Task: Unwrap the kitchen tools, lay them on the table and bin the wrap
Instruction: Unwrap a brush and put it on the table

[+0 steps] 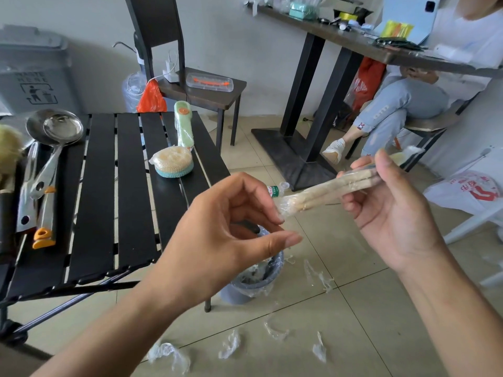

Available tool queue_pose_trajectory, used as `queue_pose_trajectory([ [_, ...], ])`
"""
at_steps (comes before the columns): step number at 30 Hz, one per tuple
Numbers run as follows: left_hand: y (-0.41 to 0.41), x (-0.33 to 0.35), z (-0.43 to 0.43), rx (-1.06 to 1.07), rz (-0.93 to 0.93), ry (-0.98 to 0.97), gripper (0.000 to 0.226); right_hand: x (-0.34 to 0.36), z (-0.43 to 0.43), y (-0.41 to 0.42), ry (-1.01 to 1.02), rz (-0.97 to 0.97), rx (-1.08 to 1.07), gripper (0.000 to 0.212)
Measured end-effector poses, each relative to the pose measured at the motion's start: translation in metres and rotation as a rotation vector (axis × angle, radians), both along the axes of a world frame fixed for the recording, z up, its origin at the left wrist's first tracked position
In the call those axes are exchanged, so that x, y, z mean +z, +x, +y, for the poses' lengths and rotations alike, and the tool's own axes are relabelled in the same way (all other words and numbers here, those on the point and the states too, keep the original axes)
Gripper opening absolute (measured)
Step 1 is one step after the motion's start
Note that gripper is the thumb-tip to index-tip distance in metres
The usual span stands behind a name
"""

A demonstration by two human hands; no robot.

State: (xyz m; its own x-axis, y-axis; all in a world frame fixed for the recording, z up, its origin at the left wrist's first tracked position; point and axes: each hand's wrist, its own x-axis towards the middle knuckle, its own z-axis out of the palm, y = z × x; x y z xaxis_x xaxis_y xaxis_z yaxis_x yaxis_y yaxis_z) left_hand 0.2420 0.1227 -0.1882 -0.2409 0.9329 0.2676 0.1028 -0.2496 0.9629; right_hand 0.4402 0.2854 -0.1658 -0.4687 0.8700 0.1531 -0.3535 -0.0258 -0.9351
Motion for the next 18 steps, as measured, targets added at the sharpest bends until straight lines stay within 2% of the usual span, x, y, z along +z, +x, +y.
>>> queue_pose_trajectory([
  [3, 0.0030, -0.0019, -0.0002, 0.047, -0.009, 0.055, 0.034, -0.0003, -0.0016, -0.0018, -0.009, 0.004, -0.004, 0.032],
  [8, 0.0045, -0.0058, 0.0012, 0.113, -0.010, 0.006, 0.009, -0.0007, -0.0025, -0.0037, 0.015, -0.003, -0.004, 0.032],
  [15, 0.0062, -0.0064, 0.0051, 0.206, 0.029, -0.068, 0.015, -0.0007, -0.0066, -0.0072, 0.032, -0.052, -0.108, 0.040],
  [18, 0.0055, -0.0043, 0.0055, 0.268, 0.079, -0.087, 0.014, -0.0001, -0.0077, -0.0094, 0.011, -0.088, -0.177, 0.036],
])
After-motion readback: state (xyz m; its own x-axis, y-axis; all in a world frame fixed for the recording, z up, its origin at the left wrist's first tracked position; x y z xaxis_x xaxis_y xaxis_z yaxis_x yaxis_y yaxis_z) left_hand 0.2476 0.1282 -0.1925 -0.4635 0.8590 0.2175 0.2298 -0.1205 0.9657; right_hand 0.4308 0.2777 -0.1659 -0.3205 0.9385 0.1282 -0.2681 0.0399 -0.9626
